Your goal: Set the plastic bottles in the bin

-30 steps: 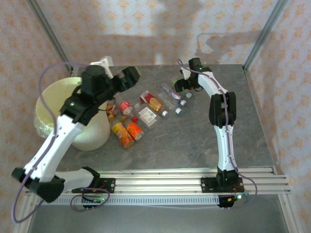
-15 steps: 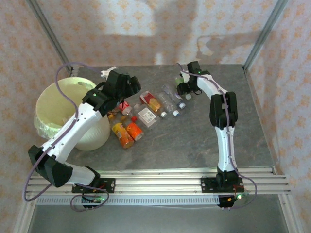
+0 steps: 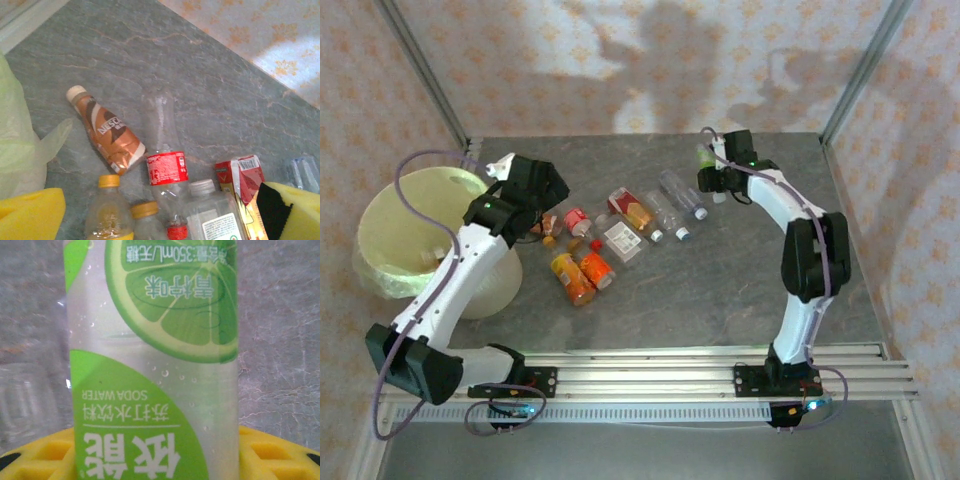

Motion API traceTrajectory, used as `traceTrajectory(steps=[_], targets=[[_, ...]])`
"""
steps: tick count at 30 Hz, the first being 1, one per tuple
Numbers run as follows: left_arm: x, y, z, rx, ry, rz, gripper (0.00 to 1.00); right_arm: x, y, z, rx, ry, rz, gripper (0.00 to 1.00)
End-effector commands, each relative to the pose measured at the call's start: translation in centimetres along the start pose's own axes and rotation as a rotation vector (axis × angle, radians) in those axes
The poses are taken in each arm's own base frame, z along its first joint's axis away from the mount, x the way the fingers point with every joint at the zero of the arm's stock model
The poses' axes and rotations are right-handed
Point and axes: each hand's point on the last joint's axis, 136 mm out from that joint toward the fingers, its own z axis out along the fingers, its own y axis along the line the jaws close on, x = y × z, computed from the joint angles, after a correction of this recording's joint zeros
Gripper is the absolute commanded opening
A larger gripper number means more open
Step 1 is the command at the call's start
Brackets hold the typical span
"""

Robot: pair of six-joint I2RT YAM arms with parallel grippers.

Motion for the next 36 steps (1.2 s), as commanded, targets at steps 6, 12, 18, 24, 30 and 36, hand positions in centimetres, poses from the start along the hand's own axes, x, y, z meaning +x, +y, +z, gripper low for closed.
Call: traceTrajectory(steps=[6,12,18,24,30,36], targets=[[0.2,-0.5,-1.3,0.098,0.026,-0.020,1.00,-1.9,4.8,-6.5,-0.149,-0.219,0.038,0.44],[0.6,-5.2,-2.3,0.335,0.085,-0.026,1.00,-1.7,8.6,-9.0,-0.306,-0.290,0.043,0.42],[2.1,-12.5,-5.4,0.641,0.141,0.065,1.00,-0.5,14.3,-12.0,-0.527,-0.349,-0.085,0.43],[4.1,-18.4,-7.4,0.851,0.182,0.128,1.00,0.7,19.5,-13.4,-0.648,-0.393,-0.137,0.43],[5.8,-19.4,-5.5,0.764,0.213,0.152,1.00,0.6,22.2,-14.7,-0.711,-0.452,-0.130,0.44],[6.6,-19.5,-4.6,0.752,0.235,0.145,1.00,1.6,24.3,-16.1,-0.805,-0.443,-0.202,0.46]])
